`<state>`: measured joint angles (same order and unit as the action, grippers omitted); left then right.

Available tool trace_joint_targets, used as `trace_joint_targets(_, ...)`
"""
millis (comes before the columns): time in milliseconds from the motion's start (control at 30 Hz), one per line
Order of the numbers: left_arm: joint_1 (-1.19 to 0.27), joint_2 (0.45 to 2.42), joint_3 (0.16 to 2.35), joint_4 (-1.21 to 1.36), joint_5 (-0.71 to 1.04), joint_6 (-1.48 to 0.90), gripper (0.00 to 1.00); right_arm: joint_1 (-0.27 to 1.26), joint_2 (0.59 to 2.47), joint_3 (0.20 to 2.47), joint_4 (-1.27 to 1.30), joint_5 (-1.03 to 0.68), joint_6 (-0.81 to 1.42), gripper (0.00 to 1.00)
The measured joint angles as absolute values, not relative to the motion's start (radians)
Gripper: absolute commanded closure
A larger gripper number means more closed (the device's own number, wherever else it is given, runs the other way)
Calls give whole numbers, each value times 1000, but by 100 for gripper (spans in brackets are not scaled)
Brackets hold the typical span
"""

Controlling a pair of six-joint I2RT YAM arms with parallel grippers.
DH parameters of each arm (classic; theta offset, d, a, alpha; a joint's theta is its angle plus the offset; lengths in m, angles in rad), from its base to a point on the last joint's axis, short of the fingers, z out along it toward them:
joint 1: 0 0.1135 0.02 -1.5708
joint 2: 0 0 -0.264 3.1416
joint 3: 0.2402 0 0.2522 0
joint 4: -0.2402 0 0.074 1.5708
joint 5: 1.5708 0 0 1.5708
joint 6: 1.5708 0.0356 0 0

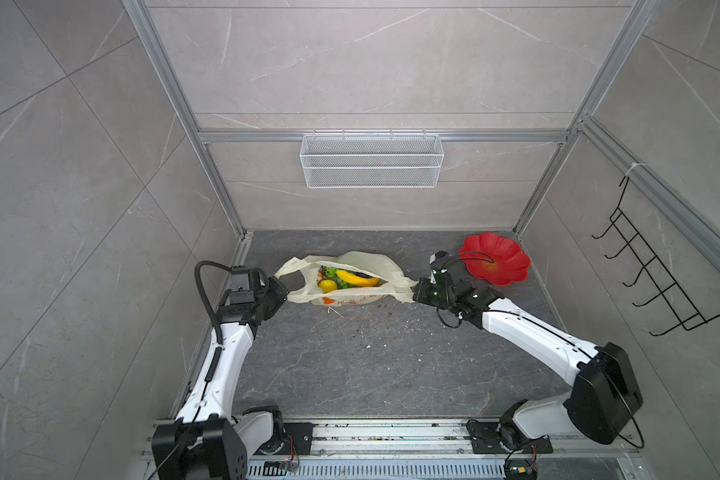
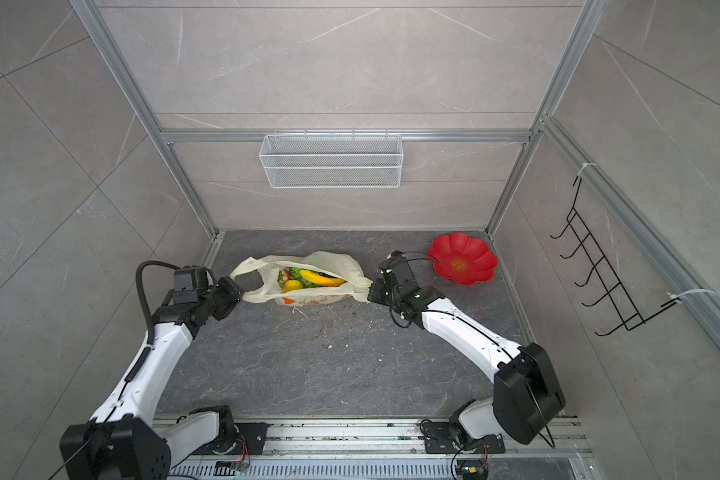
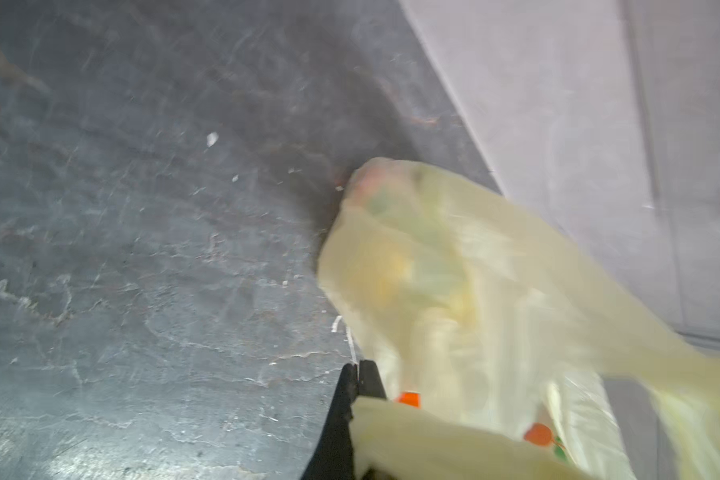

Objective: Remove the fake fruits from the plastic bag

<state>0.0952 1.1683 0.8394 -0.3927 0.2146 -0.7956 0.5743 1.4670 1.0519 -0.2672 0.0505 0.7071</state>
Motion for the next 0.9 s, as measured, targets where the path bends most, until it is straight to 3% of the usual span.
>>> trace_joint_targets(167,112,1240,796,-385,266,-801,98,578,1481,1004,-223,48,719,100)
trace_joint_targets(433,102,1011,764,-443,210,-780,49,639,1443,1001,-212,98,711,100)
trace_joint_targets(533,82,883,765,-519,163,-768,38,665,1432,1001,-212,113,707,100)
trace_joint_targets(700,46,740,818,-680,110,-746,36,670,1428,1001,-213,133,696,100)
trace_joint_targets(900,-106,727,997,-816,38,-730,46,678,1428,1003,-216,146,687,100)
